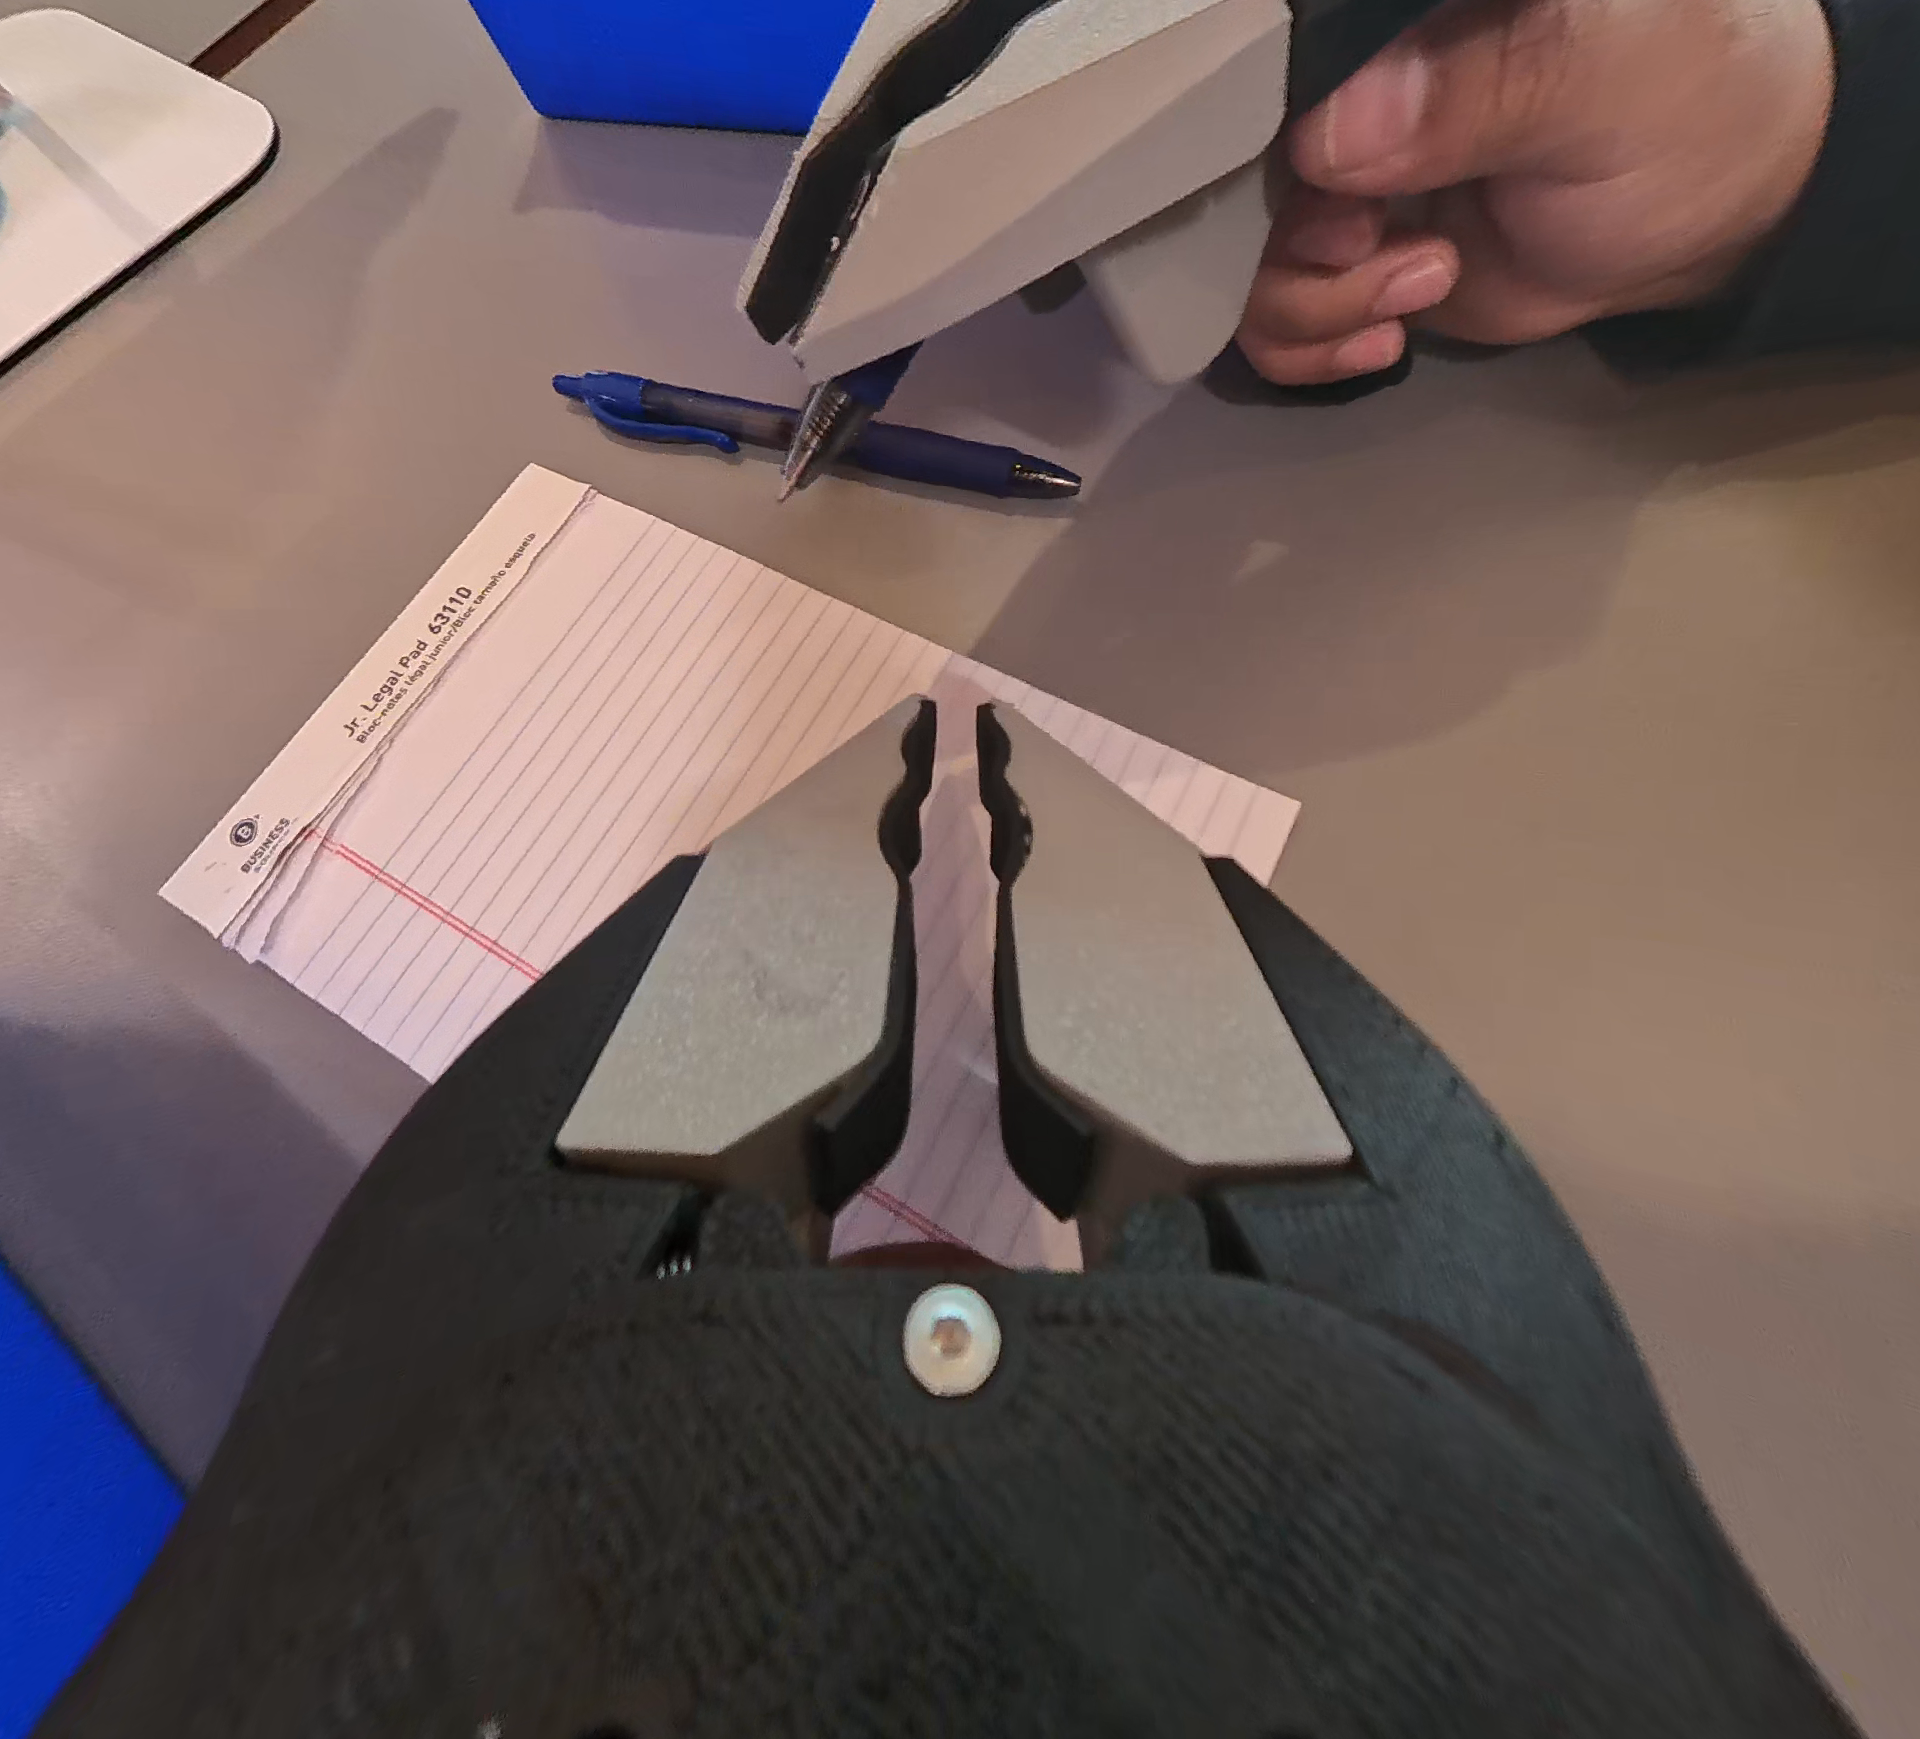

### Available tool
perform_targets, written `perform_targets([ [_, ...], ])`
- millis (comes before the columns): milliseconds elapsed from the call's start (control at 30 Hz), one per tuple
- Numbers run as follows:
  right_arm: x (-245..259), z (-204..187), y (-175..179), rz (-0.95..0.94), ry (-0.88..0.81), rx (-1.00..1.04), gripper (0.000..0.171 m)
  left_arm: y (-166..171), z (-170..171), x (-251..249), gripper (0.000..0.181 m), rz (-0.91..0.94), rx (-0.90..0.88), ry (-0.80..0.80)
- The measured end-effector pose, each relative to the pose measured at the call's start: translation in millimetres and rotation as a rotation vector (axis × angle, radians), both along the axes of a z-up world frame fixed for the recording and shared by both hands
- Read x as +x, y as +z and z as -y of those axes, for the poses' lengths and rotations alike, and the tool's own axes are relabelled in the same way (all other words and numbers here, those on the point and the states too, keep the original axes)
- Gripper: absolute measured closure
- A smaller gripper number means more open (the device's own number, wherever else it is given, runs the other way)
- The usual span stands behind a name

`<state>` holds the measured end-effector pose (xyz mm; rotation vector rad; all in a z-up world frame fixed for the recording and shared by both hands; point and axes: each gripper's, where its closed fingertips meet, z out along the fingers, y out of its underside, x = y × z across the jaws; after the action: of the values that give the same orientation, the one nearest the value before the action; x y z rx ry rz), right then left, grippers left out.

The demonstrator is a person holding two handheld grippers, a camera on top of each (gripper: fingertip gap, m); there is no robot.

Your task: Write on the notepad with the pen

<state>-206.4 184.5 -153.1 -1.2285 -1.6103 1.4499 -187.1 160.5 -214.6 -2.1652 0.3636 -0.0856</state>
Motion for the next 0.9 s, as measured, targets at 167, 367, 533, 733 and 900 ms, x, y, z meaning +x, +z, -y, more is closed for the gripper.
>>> perform_targets([
  [167,0,0,-1,0.003,0.002,0.001,0.165,-1,0,1,0.175,-0.003,-0.005,-0.005],
  [367,0,1,-1,0.007,0.004,0.004,0.165,-4,0,3,0.175,-0.020,-0.012,-0.013],
  [533,0,2,-2,0.009,0.005,0.010,0.165,-5,0,1,0.175,-0.029,-0.016,-0.004],
  [733,1,1,-2,0.009,-0.004,0.023,0.165,-6,2,-14,0.175,-0.061,-0.040,0.056],
  [900,1,-4,-1,0.009,-0.039,0.050,0.165,-15,7,-43,0.177,-0.176,-0.099,0.164],
])
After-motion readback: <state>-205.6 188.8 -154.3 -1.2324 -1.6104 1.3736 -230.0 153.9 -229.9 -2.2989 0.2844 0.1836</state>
